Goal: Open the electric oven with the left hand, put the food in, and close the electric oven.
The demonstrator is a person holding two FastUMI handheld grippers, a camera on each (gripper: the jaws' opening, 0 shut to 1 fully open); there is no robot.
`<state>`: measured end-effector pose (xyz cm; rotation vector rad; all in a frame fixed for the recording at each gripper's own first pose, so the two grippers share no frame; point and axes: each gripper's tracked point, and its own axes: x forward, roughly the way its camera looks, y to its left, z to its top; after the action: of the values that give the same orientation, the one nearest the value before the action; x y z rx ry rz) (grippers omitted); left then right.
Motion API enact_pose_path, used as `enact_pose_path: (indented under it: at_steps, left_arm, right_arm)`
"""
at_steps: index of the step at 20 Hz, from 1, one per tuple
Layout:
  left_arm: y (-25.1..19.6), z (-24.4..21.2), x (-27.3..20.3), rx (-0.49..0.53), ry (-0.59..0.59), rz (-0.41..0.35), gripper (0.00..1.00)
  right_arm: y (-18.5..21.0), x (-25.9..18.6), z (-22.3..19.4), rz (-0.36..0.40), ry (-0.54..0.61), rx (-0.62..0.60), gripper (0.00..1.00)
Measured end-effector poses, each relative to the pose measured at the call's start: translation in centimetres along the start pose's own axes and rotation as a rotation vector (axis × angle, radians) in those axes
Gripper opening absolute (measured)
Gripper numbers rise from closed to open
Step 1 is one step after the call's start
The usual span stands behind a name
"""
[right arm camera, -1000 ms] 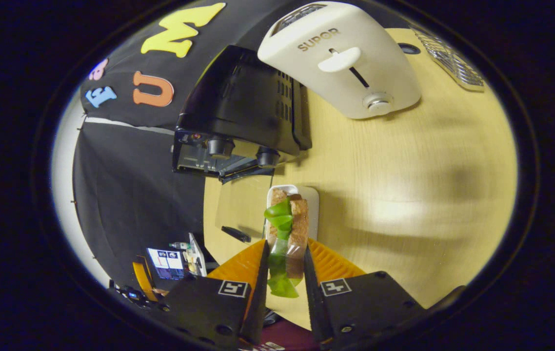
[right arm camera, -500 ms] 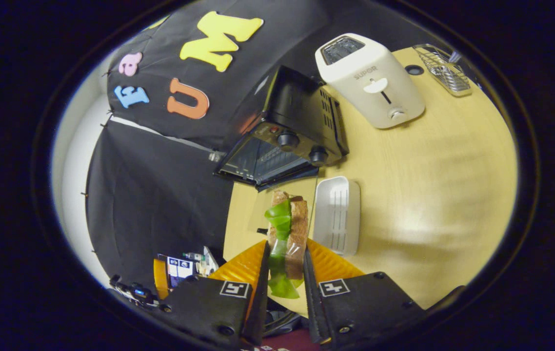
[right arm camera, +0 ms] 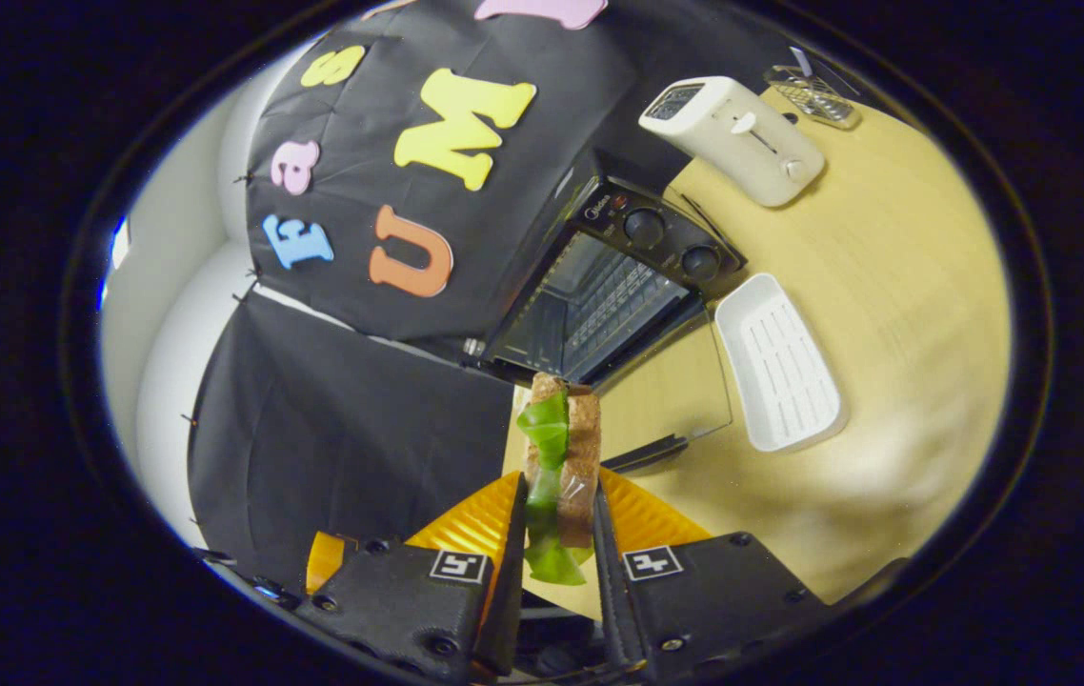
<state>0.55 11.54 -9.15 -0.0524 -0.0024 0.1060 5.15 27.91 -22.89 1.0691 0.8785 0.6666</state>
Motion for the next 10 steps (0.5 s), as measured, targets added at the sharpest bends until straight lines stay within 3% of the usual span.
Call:
enact_pose_path:
  at_steps: [5, 10]
  left_arm:
    - [1.2, 0.0, -1.0, -0.036, -0.023, -0.012, 0.95]
    - [3.1, -0.5, -1.5, -0.007, -0.01, 0.01, 0.95]
  right_arm:
    - [0.6, 4.6, -2.9, -0.054, -0.106, -0.006, 0.38]
    - [0.8, 9.7, -1.5, -0.084, -0.221, 0.016, 0.38]
